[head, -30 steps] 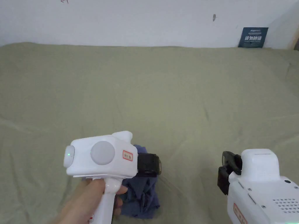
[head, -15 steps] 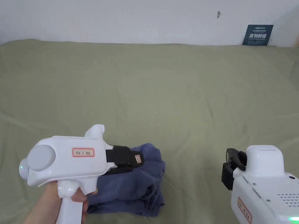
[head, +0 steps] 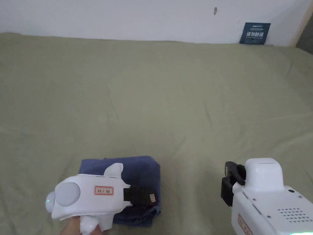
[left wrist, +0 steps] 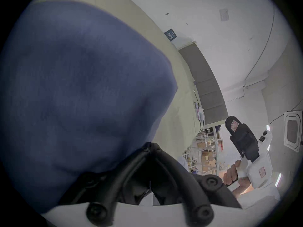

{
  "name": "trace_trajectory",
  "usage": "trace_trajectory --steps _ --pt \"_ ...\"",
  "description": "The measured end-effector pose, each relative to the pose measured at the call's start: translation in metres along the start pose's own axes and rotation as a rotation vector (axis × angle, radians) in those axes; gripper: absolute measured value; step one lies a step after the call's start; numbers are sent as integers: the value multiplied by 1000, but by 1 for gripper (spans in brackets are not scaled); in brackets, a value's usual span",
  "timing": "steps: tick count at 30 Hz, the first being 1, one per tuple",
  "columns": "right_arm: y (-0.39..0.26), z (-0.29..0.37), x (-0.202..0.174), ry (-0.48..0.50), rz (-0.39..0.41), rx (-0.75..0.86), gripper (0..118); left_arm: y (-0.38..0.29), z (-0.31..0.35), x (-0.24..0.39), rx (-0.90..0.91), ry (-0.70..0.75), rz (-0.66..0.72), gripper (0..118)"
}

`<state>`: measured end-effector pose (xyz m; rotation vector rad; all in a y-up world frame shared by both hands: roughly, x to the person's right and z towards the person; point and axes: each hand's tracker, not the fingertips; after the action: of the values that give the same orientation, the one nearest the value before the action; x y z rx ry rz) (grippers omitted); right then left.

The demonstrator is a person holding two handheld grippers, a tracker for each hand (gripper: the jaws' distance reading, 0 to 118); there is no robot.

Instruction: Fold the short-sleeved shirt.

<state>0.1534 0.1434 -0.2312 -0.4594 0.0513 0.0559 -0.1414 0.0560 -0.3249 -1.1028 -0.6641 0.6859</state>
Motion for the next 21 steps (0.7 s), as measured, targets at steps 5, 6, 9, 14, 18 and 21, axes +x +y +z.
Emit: trace_trajectory --steps 5,6,9,14,18,21 --pt "7 -7 -12 125 -30 -21 0 7 45 21 59 -39 -28 0" --pt "11 -11 -17 184 -41 -32 0 9 60 25 78 -41 -29 0" --pt "20 -33 -30 470 -139 -111 0 12 103 28 156 29 -79 0" --pt "9 -104 -49 913 -458 -335 0 15 152 7 230 149 -62 0" --pt "-15 -153 -63 1023 -556 -498 0 15 173 -20 245 207 -14 0" --pt "-40 -179 -61 1033 -676 -597 0 16 177 -38 233 230 19 0"
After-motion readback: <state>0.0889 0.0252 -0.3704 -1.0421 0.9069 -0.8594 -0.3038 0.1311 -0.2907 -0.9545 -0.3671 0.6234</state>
